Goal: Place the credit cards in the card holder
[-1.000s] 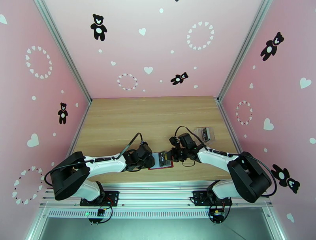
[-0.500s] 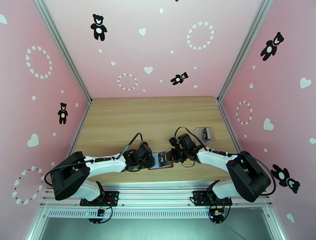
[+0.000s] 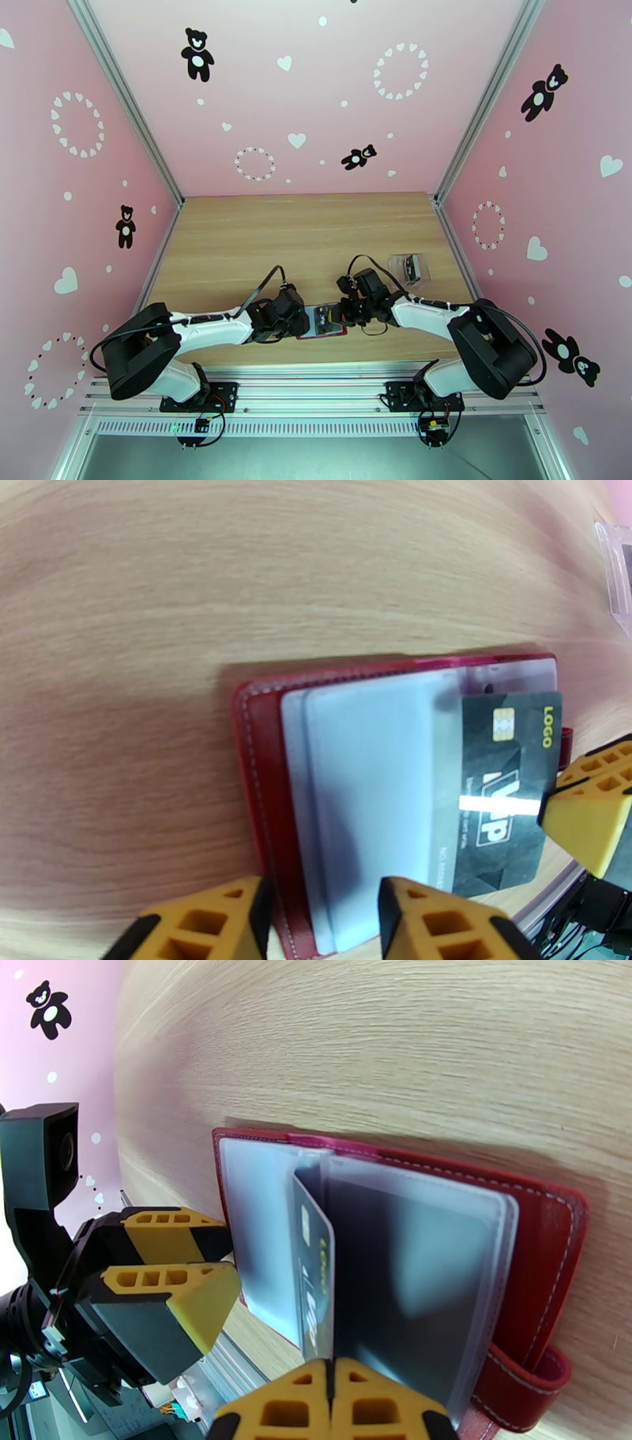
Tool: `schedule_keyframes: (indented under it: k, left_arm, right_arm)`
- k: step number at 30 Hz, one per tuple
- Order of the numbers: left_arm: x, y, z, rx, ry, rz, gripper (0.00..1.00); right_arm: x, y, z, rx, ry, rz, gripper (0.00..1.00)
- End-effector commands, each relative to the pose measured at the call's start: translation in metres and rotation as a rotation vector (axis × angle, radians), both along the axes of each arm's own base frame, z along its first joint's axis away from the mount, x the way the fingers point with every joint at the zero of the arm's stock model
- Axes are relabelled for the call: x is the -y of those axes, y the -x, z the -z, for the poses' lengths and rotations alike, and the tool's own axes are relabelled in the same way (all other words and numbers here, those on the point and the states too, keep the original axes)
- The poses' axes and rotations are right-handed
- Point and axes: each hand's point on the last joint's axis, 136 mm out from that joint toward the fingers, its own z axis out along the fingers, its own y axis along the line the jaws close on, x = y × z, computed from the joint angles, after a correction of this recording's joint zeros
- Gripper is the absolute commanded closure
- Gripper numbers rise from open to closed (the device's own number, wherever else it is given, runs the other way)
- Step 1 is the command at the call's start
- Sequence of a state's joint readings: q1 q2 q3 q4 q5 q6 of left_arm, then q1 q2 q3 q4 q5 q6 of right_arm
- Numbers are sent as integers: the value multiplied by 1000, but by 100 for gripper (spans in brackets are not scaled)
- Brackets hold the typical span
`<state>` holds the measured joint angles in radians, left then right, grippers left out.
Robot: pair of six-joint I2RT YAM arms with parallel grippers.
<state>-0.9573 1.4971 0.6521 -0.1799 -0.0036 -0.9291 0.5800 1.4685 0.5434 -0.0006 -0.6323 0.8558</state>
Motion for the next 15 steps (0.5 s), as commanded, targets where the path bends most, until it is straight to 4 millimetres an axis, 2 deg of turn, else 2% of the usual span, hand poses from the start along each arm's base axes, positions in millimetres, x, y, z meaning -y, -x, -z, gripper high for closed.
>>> schedule_keyframes:
  k: [1,3,5,11,15]
  left_arm:
    - [10,-2,-5,-10,41,5,58]
    - [10,-2,-4,-10,38,4,58]
    - [10,-2,-5,-10,38,4,58]
    - [9,-3,-7,-4,40,5,58]
    - [10,-2,-7,-6,44,7,58]
  right_arm:
    - [2,5,13,-27,31,4,100]
    - [0,5,13,-28,31,3,98]
    - [0,5,12,-27,36,2,88]
    - [7,3,5,4,98,-9,70]
    - [2,5,1,10,111,-33,66]
